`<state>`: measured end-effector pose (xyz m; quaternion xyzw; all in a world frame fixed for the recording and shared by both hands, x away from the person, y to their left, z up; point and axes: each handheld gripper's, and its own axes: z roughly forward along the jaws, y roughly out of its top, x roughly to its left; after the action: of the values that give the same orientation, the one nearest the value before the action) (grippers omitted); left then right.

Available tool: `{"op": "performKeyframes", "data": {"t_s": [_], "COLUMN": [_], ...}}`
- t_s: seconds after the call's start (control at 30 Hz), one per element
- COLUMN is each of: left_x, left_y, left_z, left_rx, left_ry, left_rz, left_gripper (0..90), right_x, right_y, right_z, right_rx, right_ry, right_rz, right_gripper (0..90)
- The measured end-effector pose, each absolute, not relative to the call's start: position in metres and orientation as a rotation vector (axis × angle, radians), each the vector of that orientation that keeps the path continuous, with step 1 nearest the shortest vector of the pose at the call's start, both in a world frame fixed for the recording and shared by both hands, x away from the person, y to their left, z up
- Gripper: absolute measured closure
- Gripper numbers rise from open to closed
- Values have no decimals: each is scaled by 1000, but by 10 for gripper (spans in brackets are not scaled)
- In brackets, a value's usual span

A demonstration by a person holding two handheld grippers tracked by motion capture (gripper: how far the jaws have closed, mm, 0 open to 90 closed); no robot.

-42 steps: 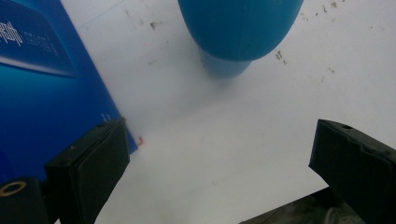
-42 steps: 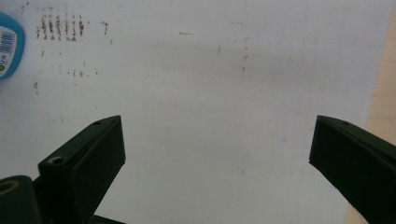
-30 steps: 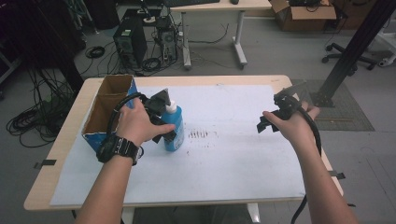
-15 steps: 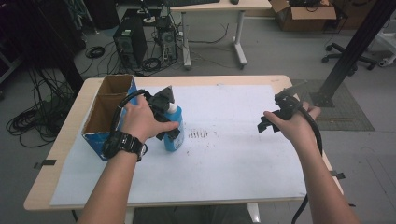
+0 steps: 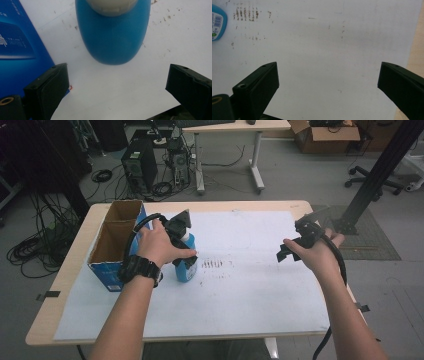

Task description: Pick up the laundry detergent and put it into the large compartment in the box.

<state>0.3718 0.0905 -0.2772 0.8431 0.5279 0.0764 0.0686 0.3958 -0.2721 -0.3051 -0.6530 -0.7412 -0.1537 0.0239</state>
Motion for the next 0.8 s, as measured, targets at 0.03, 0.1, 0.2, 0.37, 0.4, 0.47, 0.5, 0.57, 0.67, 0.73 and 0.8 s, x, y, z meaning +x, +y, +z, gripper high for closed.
{"op": "performKeyframes", "data": {"t_s": [0.03, 0.1, 0.2, 0.37, 0.4, 0.47, 0.5, 0.57, 0.67, 0.73, 0.8], "left_x": [373, 374, 376, 381, 382, 384, 385, 386, 389, 389, 391], "left_y": [90, 89, 88, 84, 84, 82, 82, 81, 78, 77, 76], "left_z": [-278, -278, -279, -280, -280, -280, -280, -279, -276, -276, -274], "left_rx": [2538, 2536, 2534, 2526, 2527, 2528, 2529, 2528, 2526, 2527, 2523], "left_ry": [1591, 1594, 1593, 1589, 1590, 1590, 1587, 1589, 1588, 1588, 1593], "left_rz": [231, 230, 227, 216, 217, 218, 218, 219, 219, 219, 219], "left_gripper": [50, 51, 51, 50, 51, 50, 50, 50, 50, 50, 50], "right_x": [396, 396, 396, 397, 397, 397, 397, 398, 398, 398, 398], "right_y": [-273, -274, -274, -276, -276, -276, -276, -277, -278, -278, -279], "right_z": [-305, -305, -305, -306, -306, -307, -307, -307, -308, -308, -308], "right_rx": [-2019, -2024, -2023, -2024, -2024, -2018, -2019, -2021, -2021, -2021, -2022], "right_ry": [-2298, -2294, -2295, -2292, -2292, -2295, -2295, -2293, -2293, -2294, -2293], "right_rz": [-478, -476, -478, -477, -478, -477, -478, -476, -477, -477, -479], "right_gripper": [35, 35, 35, 35, 35, 35, 35, 35, 35, 35, 35]}}
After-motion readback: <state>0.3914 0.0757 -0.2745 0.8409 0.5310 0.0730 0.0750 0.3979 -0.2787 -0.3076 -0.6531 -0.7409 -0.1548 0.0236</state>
